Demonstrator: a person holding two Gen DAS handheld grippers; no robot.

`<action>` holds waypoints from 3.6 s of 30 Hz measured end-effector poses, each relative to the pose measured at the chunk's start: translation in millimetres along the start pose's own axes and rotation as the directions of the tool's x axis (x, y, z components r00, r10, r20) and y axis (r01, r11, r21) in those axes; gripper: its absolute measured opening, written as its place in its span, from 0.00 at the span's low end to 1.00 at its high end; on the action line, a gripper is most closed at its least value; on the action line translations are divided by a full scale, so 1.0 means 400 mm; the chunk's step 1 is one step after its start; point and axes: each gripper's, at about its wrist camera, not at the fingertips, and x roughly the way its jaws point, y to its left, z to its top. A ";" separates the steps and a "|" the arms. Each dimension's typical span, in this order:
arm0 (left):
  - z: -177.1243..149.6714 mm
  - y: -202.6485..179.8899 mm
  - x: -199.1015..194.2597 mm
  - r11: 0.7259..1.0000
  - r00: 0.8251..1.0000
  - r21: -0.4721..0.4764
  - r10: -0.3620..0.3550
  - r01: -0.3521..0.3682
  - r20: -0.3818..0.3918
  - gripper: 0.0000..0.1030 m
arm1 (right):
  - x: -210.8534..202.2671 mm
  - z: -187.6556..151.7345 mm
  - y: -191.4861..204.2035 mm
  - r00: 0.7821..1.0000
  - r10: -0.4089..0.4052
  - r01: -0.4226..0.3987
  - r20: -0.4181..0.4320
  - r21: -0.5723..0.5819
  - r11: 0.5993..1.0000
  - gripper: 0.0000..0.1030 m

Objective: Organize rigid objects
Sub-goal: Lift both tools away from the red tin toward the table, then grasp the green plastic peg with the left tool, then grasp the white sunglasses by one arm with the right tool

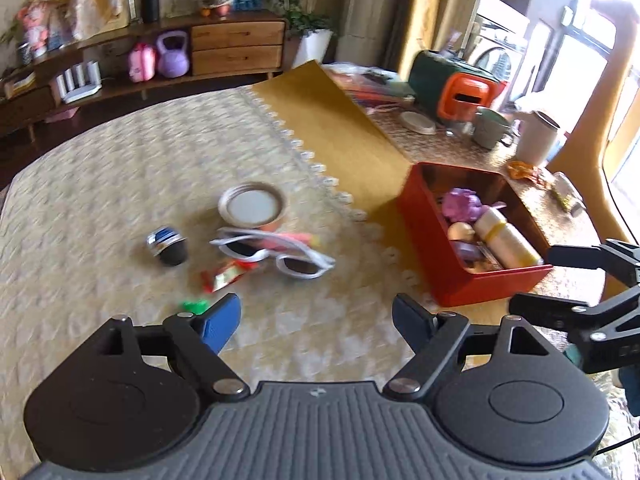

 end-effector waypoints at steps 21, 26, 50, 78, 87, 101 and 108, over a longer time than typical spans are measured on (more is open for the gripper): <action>-0.070 0.219 0.102 0.991 0.996 -0.101 0.082 -0.083 -0.015 0.81 | 0.219 0.063 0.143 0.993 0.024 -0.039 -0.118 -0.132 0.991 1.00; -0.080 0.235 0.148 0.990 0.995 -0.109 0.088 -0.092 -0.043 0.81 | 0.285 0.073 0.159 0.991 -0.002 -0.019 -0.137 -0.147 0.989 0.97; -0.079 0.225 0.240 0.993 0.993 -0.025 0.116 -0.115 0.016 0.74 | 0.477 0.097 0.205 0.977 0.017 -0.035 -0.213 -0.081 0.996 0.70; -0.083 0.211 0.236 0.989 0.989 -0.002 0.146 -0.146 0.033 0.24 | 0.451 0.076 0.213 0.978 -0.008 -0.014 -0.208 -0.102 0.995 0.51; -0.089 0.184 0.206 0.990 0.990 -0.005 0.140 -0.140 0.032 0.24 | 0.354 0.050 0.197 0.984 0.026 -0.042 -0.176 -0.085 0.996 0.50; -0.103 0.115 0.158 0.990 0.990 0.031 0.137 -0.138 0.032 0.24 | 0.276 -0.015 0.150 0.983 0.037 -0.055 -0.180 -0.094 0.994 0.14; -0.089 0.084 0.134 0.991 0.992 0.046 0.122 -0.124 0.041 0.24 | 0.219 -0.005 0.149 0.994 0.041 -0.052 -0.098 -0.104 0.993 0.13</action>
